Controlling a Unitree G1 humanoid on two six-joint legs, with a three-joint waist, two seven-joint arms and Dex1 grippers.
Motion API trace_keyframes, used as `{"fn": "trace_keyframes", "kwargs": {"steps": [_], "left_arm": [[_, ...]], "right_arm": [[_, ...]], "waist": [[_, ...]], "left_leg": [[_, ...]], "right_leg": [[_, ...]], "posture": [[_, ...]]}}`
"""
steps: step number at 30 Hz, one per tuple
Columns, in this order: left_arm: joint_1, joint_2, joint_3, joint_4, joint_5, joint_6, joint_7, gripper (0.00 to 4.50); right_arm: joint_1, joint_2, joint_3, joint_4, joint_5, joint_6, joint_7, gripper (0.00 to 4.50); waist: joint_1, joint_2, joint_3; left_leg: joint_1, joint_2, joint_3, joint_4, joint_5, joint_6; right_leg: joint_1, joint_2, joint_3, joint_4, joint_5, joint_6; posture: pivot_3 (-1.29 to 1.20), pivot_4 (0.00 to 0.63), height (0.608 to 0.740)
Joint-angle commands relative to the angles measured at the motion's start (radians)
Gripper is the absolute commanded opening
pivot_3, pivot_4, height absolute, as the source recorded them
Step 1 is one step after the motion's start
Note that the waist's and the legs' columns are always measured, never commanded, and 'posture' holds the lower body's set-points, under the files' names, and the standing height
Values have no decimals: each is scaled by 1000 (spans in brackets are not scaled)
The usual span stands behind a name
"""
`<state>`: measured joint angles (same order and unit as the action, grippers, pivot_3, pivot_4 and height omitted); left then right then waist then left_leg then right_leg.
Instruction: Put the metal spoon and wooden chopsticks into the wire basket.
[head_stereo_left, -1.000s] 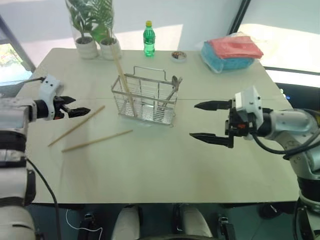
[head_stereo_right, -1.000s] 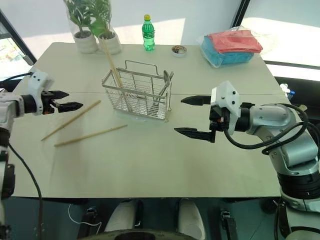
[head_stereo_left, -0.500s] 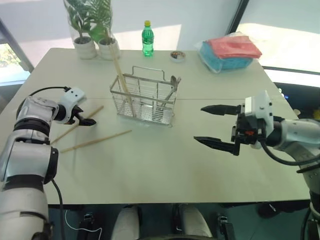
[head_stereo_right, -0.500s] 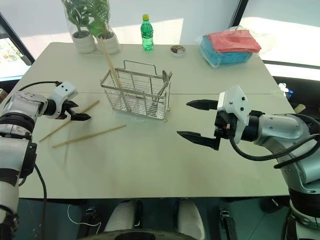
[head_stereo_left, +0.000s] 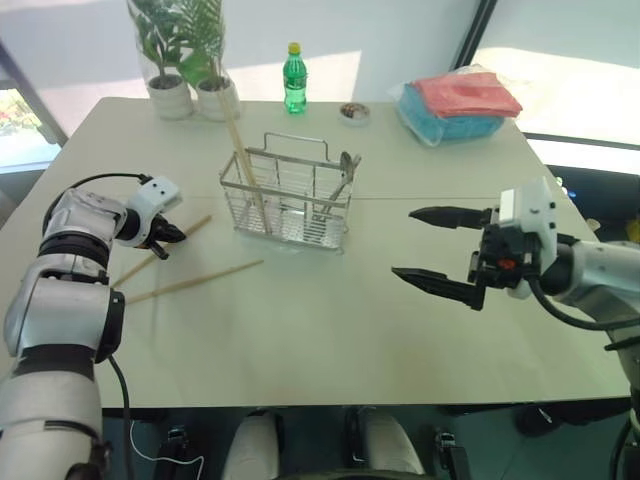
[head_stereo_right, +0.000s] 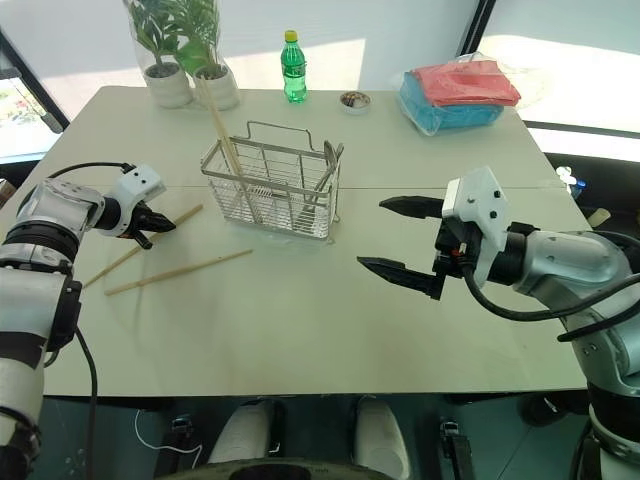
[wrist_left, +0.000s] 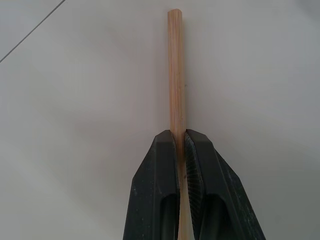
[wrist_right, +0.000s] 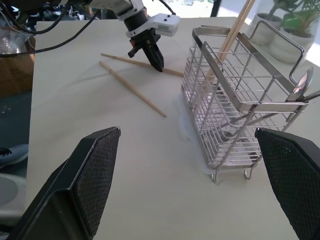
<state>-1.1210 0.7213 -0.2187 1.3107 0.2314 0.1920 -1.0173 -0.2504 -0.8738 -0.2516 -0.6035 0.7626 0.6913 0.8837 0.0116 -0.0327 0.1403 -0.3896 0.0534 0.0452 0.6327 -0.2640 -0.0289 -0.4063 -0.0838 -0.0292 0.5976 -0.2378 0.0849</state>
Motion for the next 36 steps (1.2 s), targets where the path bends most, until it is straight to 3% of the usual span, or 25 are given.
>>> {"fn": "trace_keyframes", "kwargs": {"steps": [1, 4, 12, 15, 18, 25, 36], "left_arm": [[3, 16, 24, 18, 13, 27, 94, 34], [6, 30, 60, 14, -10, 22, 131, 34], [-16, 83, 365, -92, -248, -113, 308, 34], [-45, 68, 509, -202, -409, -82, 252, 34], [-50, 17, 593, -451, -560, 22, 236, 34], [-84, -136, 595, -786, -694, 153, 332, 34], [-33, -286, 515, -850, -692, 125, 346, 34]], "right_arm": [[2, -15, -30, -16, 18, -13, 5, 4500], [1, -18, -27, -7, 16, -18, 9, 4500], [-31, -12, -15, 12, 18, -22, 5, 4500], [-36, -7, -15, 15, 30, -24, 15, 4500], [-62, 12, -21, 32, 69, -8, 4, 4500], [-74, 27, 7, 47, 70, -10, 6, 4500], [-40, 40, 14, 28, 98, -5, -15, 4500]], "waist": [[-1, 0, 0], [-2, 0, 0], [3, -1, 1], [6, -4, 1], [3, -6, 2], [1, -5, 2], [-1, -5, 1]], "left_leg": [[0, 0, 0, 0, 0, 0], [0, 0, 0, 0, 0, 0], [-1, 0, 0, 0, 0, 0], [-2, 0, 0, 1, 0, 0], [-2, -2, 0, 2, 0, 0], [-1, -2, 0, 4, 0, 0], [0, -2, -1, 5, 0, 0]], "right_leg": [[0, 0, 0, 0, 0, 0], [0, 0, 0, 0, 0, 0], [-1, 0, 0, 0, 2, 4], [1, -1, -1, 0, 2, 3], [2, -3, -1, 0, 2, 4], [5, -3, -1, 0, 4, 8], [5, -2, -1, 0, 5, 8]], "posture": [[0, 150, 723], [0, 150, 723], [0, 150, 723], [0, 150, 723], [0, 150, 723], [0, 150, 723], [0, 150, 723]]}}
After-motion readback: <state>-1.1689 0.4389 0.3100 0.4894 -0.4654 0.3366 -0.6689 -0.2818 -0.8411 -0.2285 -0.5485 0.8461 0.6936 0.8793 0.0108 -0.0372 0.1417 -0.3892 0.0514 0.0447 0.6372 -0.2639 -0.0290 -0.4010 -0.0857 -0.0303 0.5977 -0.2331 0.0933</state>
